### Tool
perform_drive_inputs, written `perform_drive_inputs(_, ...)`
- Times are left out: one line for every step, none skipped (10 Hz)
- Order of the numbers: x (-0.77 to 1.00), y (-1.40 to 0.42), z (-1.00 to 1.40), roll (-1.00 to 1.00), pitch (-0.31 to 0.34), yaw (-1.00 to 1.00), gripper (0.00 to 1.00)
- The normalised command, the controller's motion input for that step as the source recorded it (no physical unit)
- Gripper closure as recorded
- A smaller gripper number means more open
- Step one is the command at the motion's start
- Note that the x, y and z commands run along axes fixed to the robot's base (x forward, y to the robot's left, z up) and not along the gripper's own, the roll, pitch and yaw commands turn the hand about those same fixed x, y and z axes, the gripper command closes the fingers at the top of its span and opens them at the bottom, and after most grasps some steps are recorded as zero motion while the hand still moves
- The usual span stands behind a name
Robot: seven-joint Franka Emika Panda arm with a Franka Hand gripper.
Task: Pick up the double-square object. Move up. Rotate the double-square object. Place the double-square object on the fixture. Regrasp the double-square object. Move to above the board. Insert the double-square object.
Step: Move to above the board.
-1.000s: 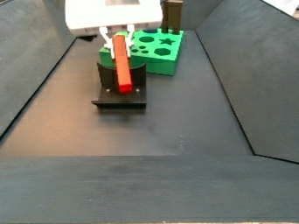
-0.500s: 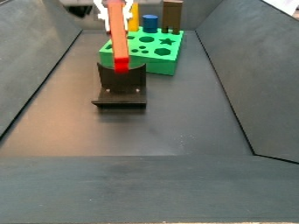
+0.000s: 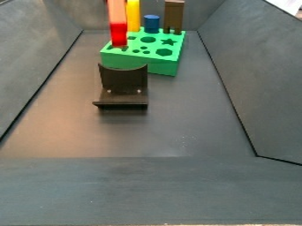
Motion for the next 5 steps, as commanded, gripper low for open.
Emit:
perform_drive_inputs(-0.06, 0.02, 0.41, -0.08, 0.037, -0.06, 1.0)
perform_drive_inputs(-0.06, 0.02, 0.29, -0.08, 0.049, -0.05, 1.0)
perform_drive_inputs(-0.45, -1.0, 0.26, -1.0, -0.053, -0.23, 1.0)
perform_drive_inputs(-0.44, -1.0, 0.26, -1.0, -0.057, -0.23, 1.0)
perform_drive_inputs(-0.47, -1.0, 0.28, -1.0, -0.065, -0.23, 1.0)
